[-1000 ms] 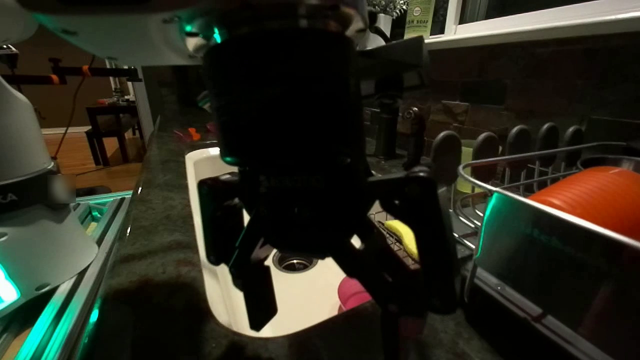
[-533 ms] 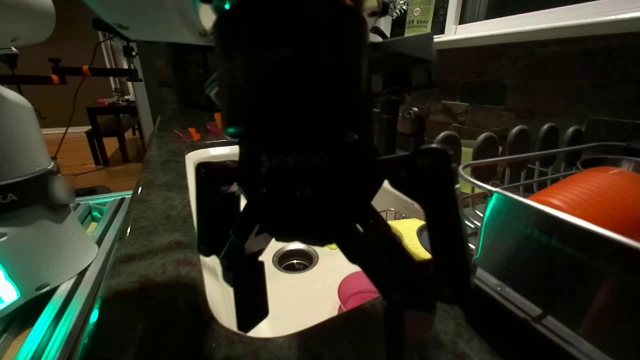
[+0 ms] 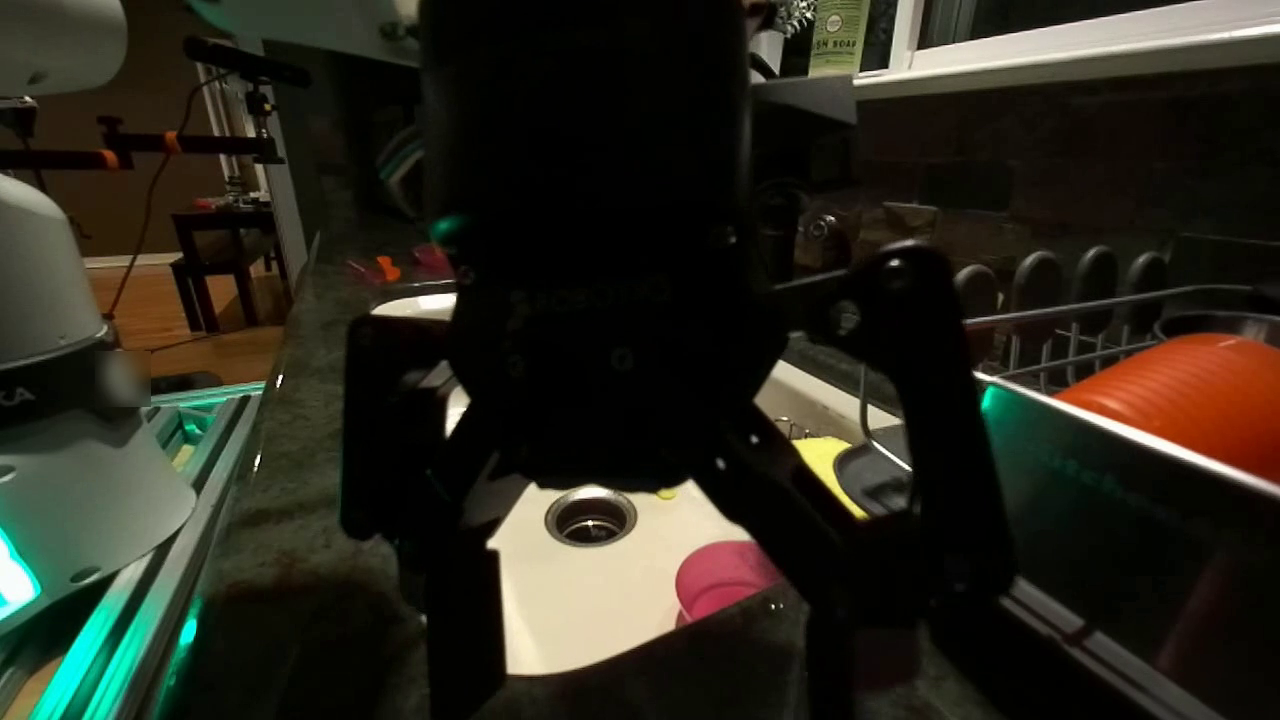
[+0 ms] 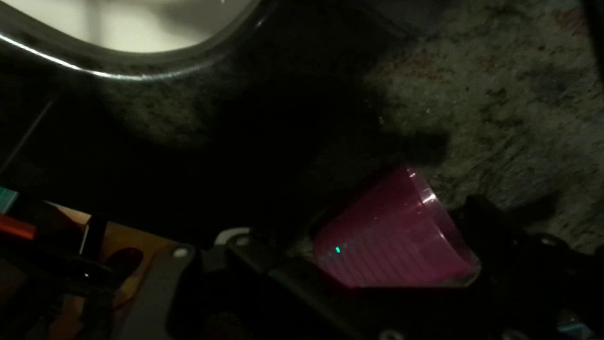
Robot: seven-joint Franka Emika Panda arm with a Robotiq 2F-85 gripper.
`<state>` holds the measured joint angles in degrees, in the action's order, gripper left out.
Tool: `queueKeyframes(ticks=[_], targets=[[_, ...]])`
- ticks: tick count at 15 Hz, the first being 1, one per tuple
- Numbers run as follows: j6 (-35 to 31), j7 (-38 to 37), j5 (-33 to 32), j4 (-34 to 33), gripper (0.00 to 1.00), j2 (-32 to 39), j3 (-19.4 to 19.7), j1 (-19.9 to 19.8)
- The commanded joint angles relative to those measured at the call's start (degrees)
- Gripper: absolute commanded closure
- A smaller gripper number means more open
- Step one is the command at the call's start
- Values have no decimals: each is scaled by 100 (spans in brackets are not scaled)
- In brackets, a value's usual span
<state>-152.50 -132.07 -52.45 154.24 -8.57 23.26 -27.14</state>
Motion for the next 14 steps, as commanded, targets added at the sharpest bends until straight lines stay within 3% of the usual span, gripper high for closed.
queueKeyframes(ticks=[1, 9, 10, 12, 14], targets=[[99, -221, -562, -156, 0, 141, -124, -130], [120, 409, -461, -307, 3, 785, -97, 123], [134, 482, -437, -319, 23, 846, -94, 157], [167, 579, -416, -354, 30, 934, -85, 214], [327, 590, -418, -412, 47, 967, -87, 269]])
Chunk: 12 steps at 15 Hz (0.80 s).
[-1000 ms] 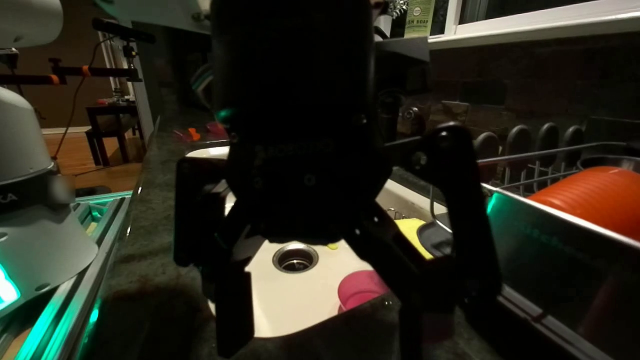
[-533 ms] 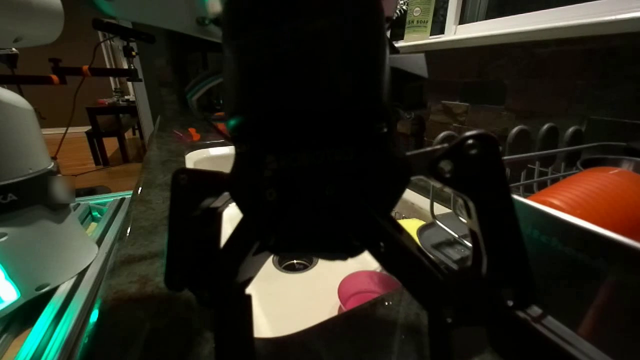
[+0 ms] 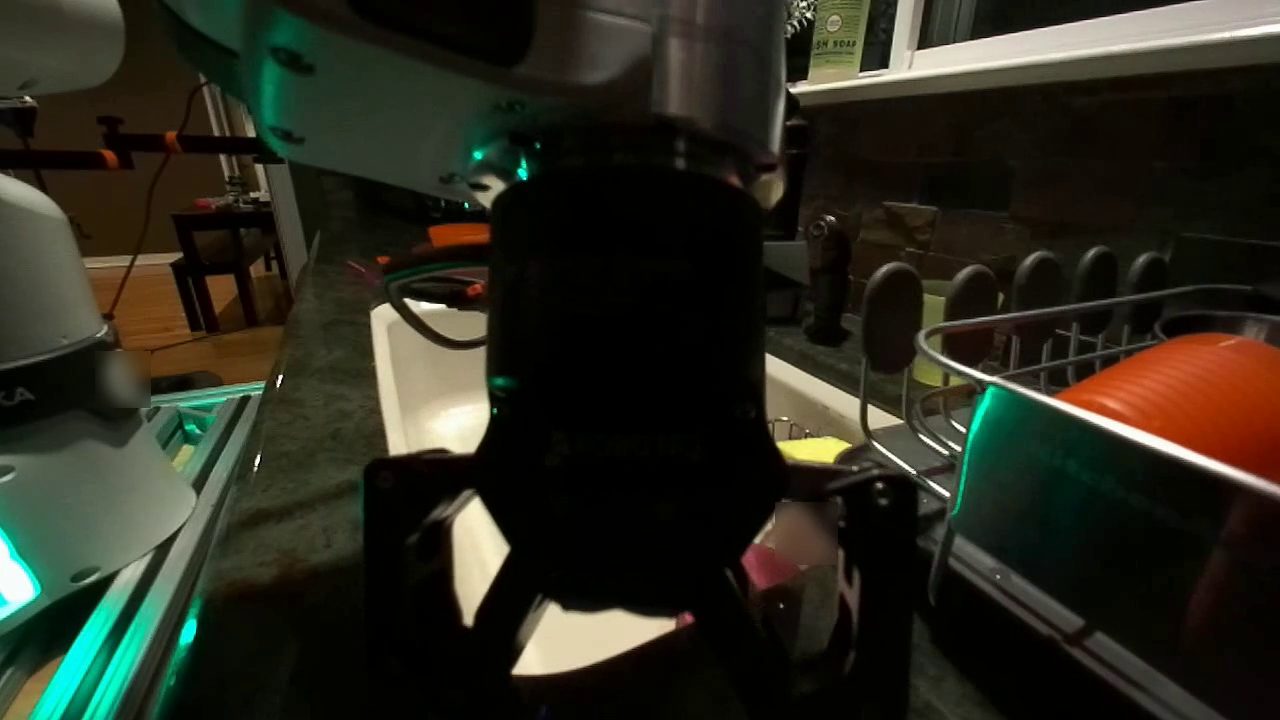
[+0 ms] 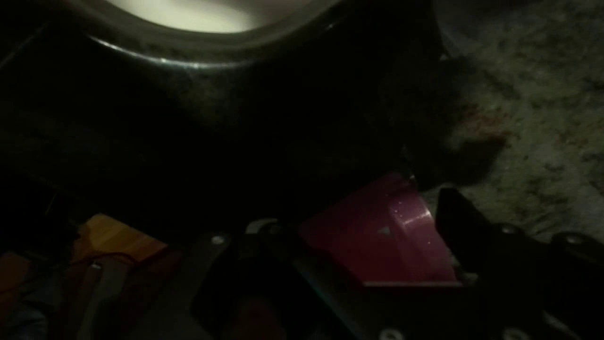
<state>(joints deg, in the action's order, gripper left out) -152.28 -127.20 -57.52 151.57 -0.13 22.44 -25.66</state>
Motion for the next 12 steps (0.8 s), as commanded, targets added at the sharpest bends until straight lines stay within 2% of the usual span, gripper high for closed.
queueKeyframes(ticks=[1, 6, 7, 10, 12], targets=[[385, 127, 99, -168, 56, 130, -3, 145], [982, 75, 111, -296, 94, 47, -49, 282], [1059, 96, 144, -306, 99, 11, -62, 310], [1253, 71, 195, -308, 99, -122, -118, 387], [1345, 203, 554, -201, 98, -339, -190, 457]])
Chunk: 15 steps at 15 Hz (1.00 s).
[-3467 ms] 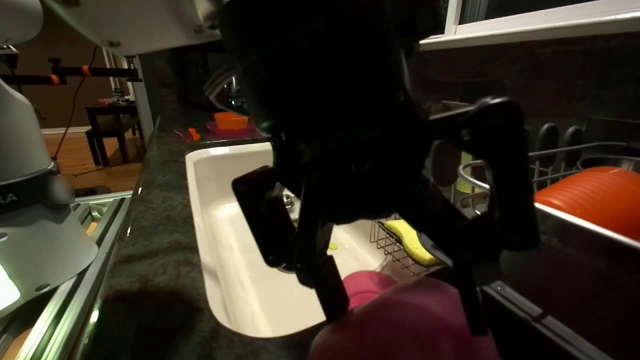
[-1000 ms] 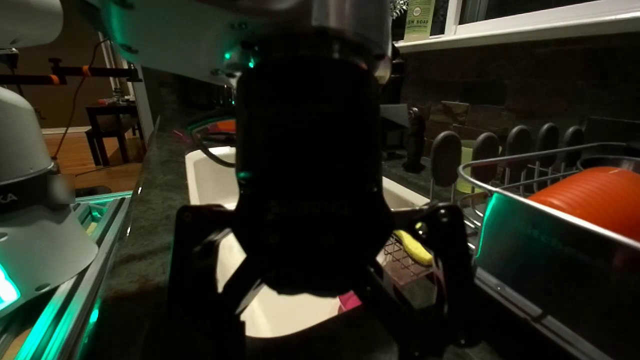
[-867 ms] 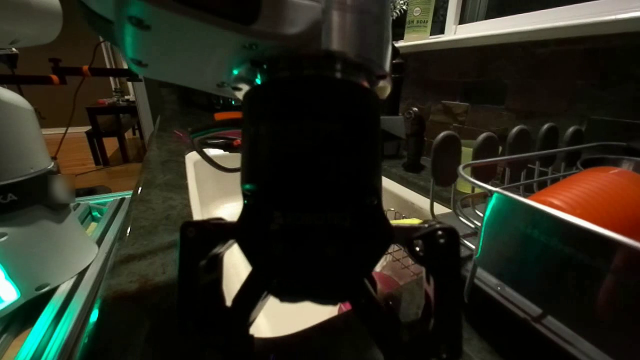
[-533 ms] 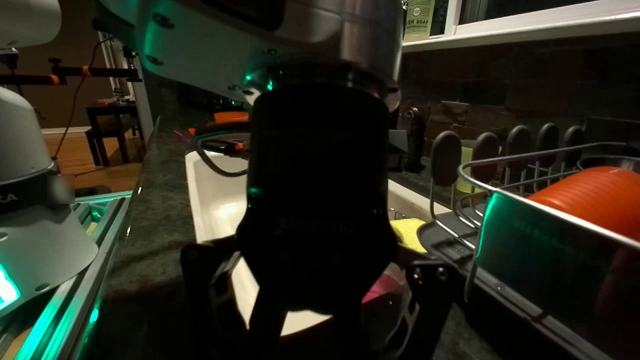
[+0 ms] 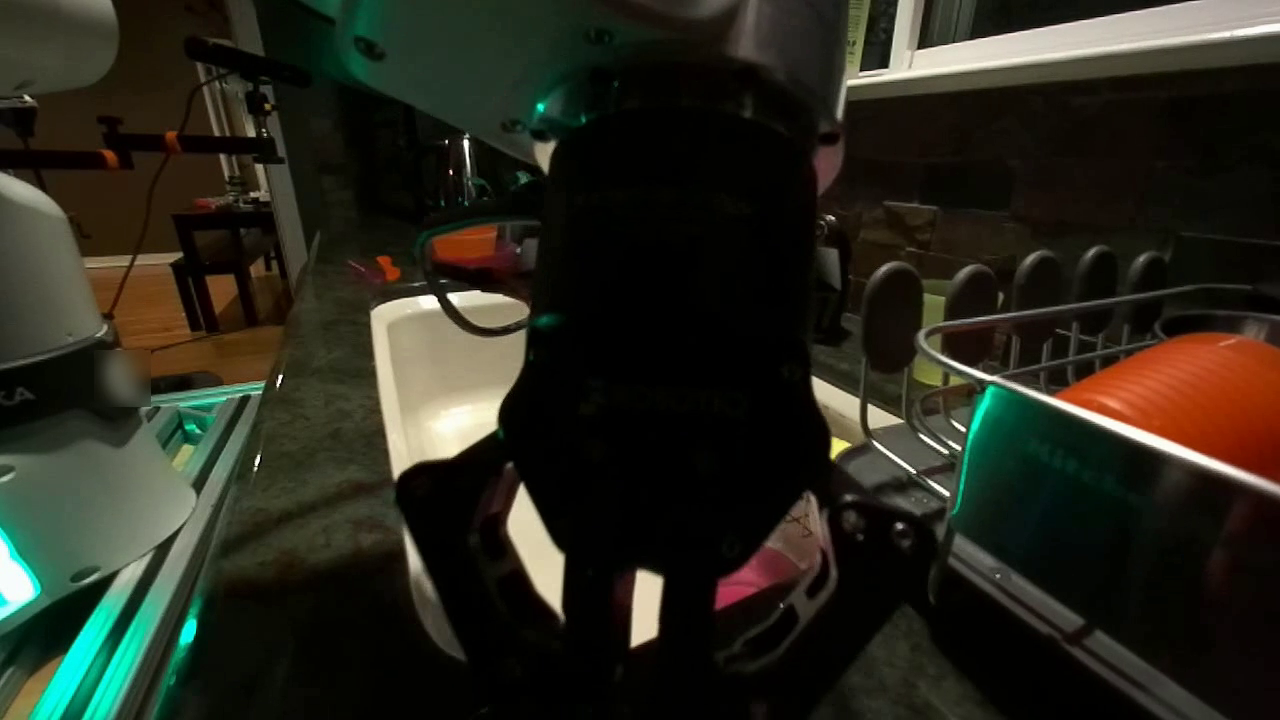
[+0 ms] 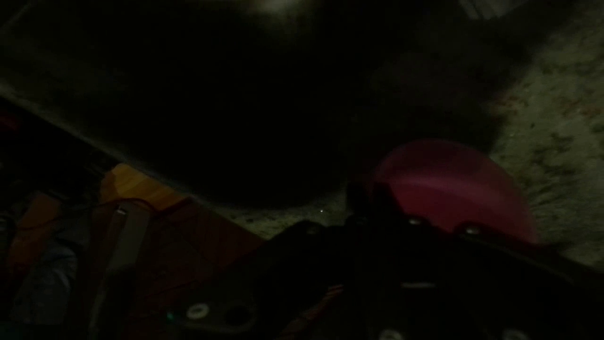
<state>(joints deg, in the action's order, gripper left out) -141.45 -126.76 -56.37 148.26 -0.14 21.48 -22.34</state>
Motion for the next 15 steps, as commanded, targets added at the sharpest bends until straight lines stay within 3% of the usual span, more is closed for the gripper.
queueKeyframes(ticks=[1, 3, 8, 10, 15], targets=[[323, 254, 694, 185, 98, -472, -138, 168], [503, 536, 1167, 372, 98, -961, -279, 289], [2444, 1220, 2522, 342, 98, -2325, -893, 558], [2901, 1375, 2991, 250, 98, -2880, -1108, 603], [2389, 1592, 3687, -103, 98, -3575, -1525, 708]])
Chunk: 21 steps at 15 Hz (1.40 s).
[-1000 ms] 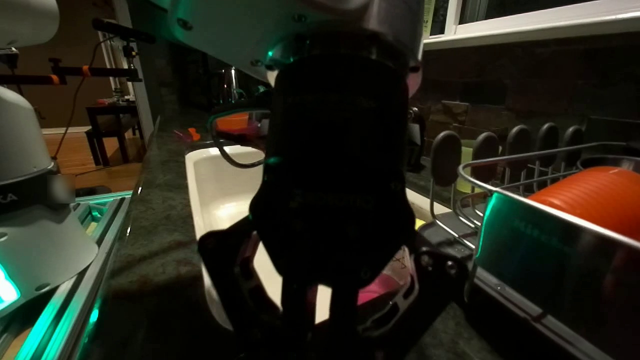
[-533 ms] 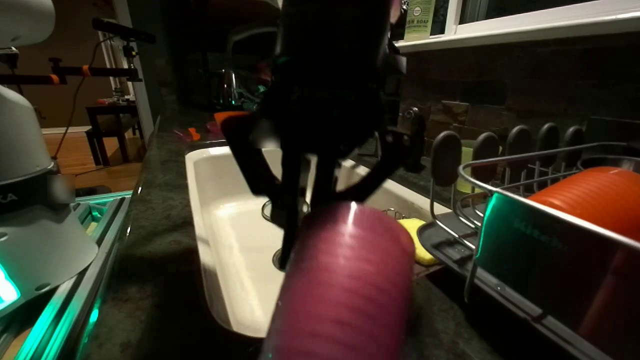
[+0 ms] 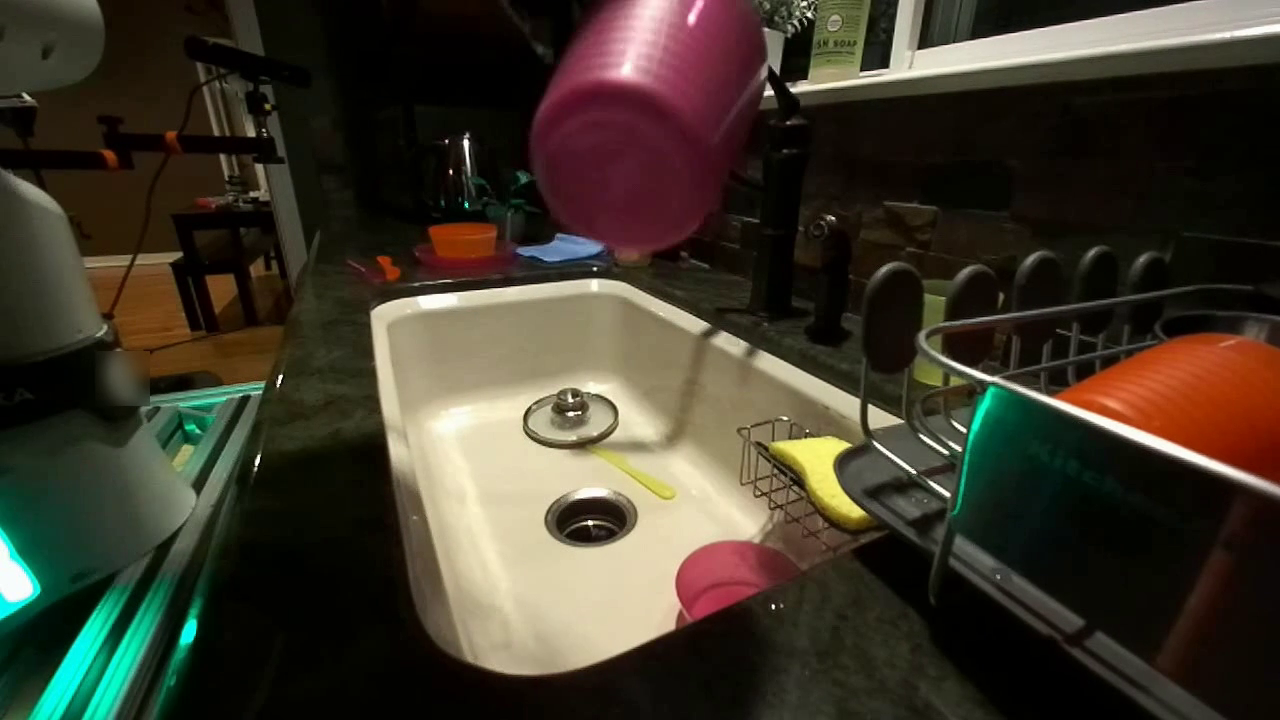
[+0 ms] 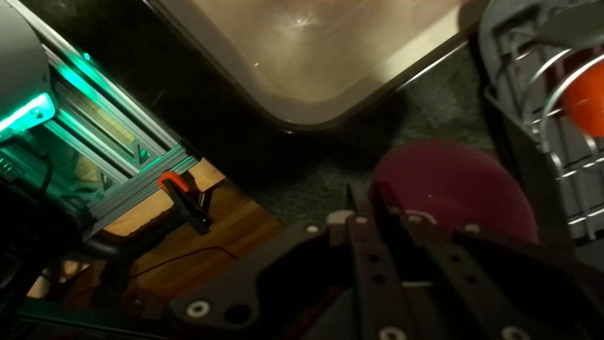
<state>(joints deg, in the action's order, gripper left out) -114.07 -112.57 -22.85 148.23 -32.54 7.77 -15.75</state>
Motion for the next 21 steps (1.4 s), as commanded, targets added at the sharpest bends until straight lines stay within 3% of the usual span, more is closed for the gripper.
queueKeyframes(ticks=[1, 8, 9, 13, 14, 17, 21], targets=[[-517, 252, 509, -212, 98, -354, -173, 101], [-2123, 806, 2224, -914, 98, 195, -100, 531], [-1898, 626, 1890, -652, 93, -133, -375, 155], [-2037, 769, 2182, -889, 93, 163, -343, 272], [-2039, 777, 2185, -894, 98, 181, -338, 272], [-2228, 1913, 3048, -1064, 98, 137, 96, 792], [-1319, 3383, 4010, -1851, 98, 423, 435, 1074]])
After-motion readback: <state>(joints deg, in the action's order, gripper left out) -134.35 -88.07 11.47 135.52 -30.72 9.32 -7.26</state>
